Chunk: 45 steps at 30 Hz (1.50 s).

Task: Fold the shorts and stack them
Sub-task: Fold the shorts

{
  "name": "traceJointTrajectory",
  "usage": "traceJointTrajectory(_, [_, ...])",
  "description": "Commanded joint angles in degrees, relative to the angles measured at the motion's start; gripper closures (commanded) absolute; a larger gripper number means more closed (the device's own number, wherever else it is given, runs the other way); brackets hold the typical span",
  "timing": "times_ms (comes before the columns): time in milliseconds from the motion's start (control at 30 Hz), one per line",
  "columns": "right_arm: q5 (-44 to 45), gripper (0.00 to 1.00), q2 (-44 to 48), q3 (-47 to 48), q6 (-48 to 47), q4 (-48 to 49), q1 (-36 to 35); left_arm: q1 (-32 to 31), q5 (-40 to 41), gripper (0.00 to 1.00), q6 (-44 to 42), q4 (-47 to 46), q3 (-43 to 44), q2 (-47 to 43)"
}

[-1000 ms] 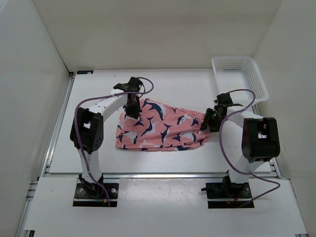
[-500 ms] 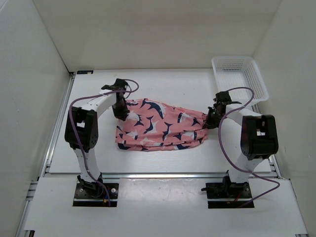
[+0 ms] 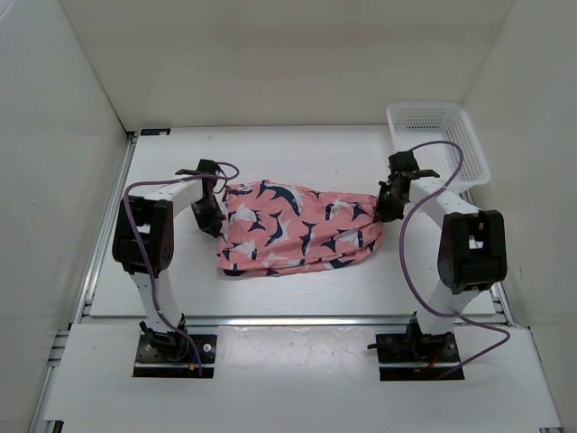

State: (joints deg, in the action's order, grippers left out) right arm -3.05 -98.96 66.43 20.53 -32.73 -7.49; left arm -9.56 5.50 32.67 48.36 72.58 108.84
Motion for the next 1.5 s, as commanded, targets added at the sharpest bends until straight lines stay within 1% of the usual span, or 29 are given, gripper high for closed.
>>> traceJointTrajectory(0, [4.10,1.00,3.68,6.06,-0.67,-4.08,-2.70,-2.65,-2.33,0.90,1.96,-2.48,0.63,0.05])
traceJointTrajectory(100, [6.21,1.00,4.74,9.14,-0.67,-7.16,-5.07,-3.88,-3.82,0.90,1.96,-3.09,0.64,0.59])
traceJointTrajectory(233, [10.60,1.00,4.74,16.86,-0.67,-11.65,-9.29,-3.88,-3.31,0.90,1.96,-3.62,0.02,0.59])
traceJointTrajectory(400, [16.05,1.00,3.51,24.43,-0.14,-15.87,-17.20,-3.88,-3.30,0.90,1.44,-4.15,0.02,0.59])
traceJointTrajectory(467, [17.38,1.00,1.67,26.98,0.38,-17.10,-20.96,-3.88,-3.30,0.90,1.44,-4.15,0.02,0.59])
traceJointTrajectory(533, [18.60,1.00,-0.61,31.55,1.17,-17.71,-23.79,-3.88,-3.30,0.90,1.44,-4.15,0.54,0.59])
traceJointTrajectory(567, [18.61,1.00,-1.58,33.22,1.78,-18.41,-26.85,-3.88,-3.30,0.90,1.44,-4.15,0.55,0.59])
traceJointTrajectory(600, [20.08,1.00,-2.55,34.97,1.79,-18.42,-28.45,-3.88,-3.91,0.90,1.44,-4.15,0.55,0.59])
traceJointTrajectory(633, [20.10,1.00,-4.82,38.73,1.79,-19.03,-29.94,-3.88,-3.91,0.90,1.44,-4.15,0.55,0.59])
traceJointTrajectory(667, [20.10,1.00,-6.15,40.68,2.40,-19.56,-32.65,-3.88,-3.91,0.90,1.44,-4.15,0.55,0.59])
traceJointTrajectory(733, [20.10,1.00,-10.10,44.47,2.40,-20.09,-35.13,-3.88,-3.91,0.90,0.91,-4.15,0.55,0.59])
traceJointTrajectory(767, [20.10,1.00,-11.51,48.05,2.40,-20.09,-37.40,-3.88,-3.91,0.90,0.91,-4.15,0.55,0.59])
traceJointTrajectory(867, [18.88,1.00,-16.69,52.64,3.01,-20.62,-40.75,-3.88,-3.91,0.90,0.91,-4.68,0.55,0.59])
traceJointTrajectory(933, [18.09,1.00,-20.12,55.72,3.02,-20.62,-42.51,-3.88,-3.91,0.90,0.91,-4.68,0.55,0.59])
traceJointTrajectory(1033, [16.42,1.00,-23.82,58.62,3.64,-20.62,-43.31,-3.88,-4.52,0.90,0.91,-4.68,0.55,0.59])
traceJointTrajectory(1100, [12.57,1.00,-25.14,59.25,3.64,-19.39,-43.93,-3.88,-4.53,0.90,0.91,-4.68,0.55,0.59])
traceJointTrajectory(1467, [7.71,1.00,-26.81,60.22,5.48,-11.84,-44.55,-3.88,-5.06,0.90,0.38,-4.68,1.07,0.06])
